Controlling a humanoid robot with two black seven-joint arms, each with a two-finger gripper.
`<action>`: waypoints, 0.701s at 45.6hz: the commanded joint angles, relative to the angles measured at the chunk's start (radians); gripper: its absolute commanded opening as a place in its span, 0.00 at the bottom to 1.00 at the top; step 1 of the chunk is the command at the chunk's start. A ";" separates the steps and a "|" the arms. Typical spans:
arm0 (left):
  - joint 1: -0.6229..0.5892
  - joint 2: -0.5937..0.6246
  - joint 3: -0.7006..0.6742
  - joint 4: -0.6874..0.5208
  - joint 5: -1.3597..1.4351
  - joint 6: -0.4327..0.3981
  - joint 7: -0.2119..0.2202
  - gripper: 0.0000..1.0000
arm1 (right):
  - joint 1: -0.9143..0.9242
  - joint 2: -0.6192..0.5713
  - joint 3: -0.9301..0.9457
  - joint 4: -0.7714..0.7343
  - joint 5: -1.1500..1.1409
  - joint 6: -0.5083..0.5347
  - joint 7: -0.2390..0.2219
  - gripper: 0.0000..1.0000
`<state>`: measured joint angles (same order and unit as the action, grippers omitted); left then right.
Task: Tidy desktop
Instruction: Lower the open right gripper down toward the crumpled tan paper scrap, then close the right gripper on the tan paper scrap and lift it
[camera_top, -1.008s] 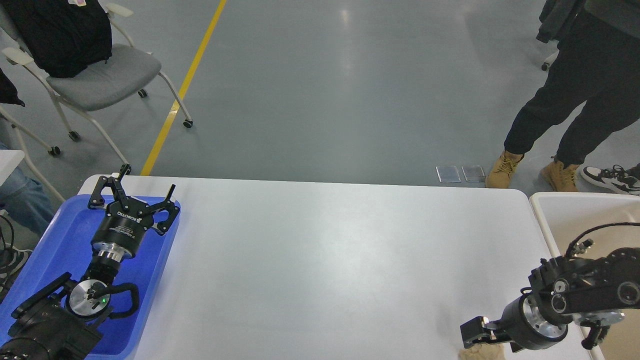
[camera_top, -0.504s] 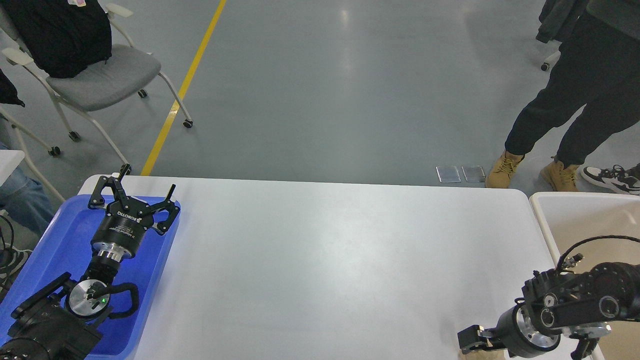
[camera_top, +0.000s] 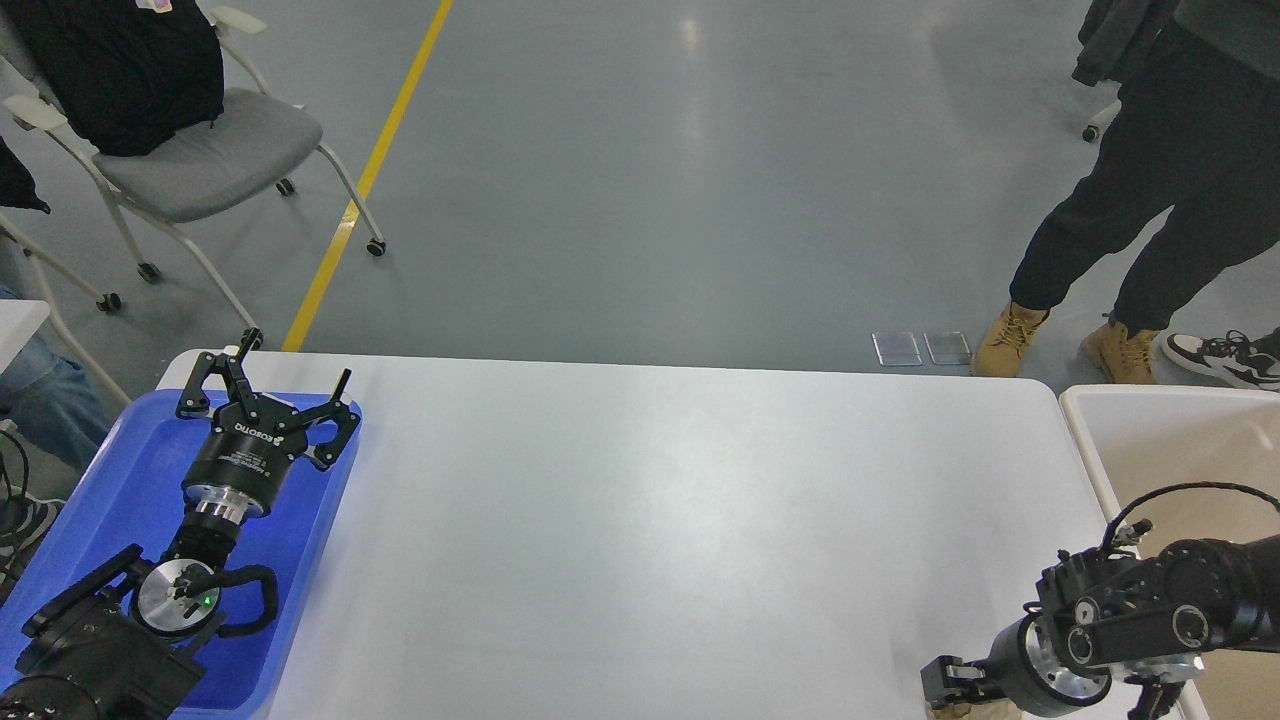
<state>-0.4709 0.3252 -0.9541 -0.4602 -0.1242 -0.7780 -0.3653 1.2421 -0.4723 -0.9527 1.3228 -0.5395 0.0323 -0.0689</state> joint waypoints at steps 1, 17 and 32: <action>0.000 0.000 0.000 0.000 0.000 -0.001 0.000 0.99 | -0.003 -0.005 -0.011 -0.004 0.000 0.000 0.003 0.28; 0.000 0.000 0.000 0.000 0.000 -0.001 0.002 0.99 | 0.042 -0.071 -0.032 0.045 -0.003 0.003 0.003 0.00; 0.000 0.000 0.000 0.000 0.000 -0.001 0.002 0.99 | 0.325 -0.173 -0.127 0.216 0.009 0.041 0.003 0.00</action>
<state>-0.4709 0.3252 -0.9541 -0.4602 -0.1244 -0.7794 -0.3637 1.3714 -0.5806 -1.0098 1.4320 -0.5395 0.0423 -0.0660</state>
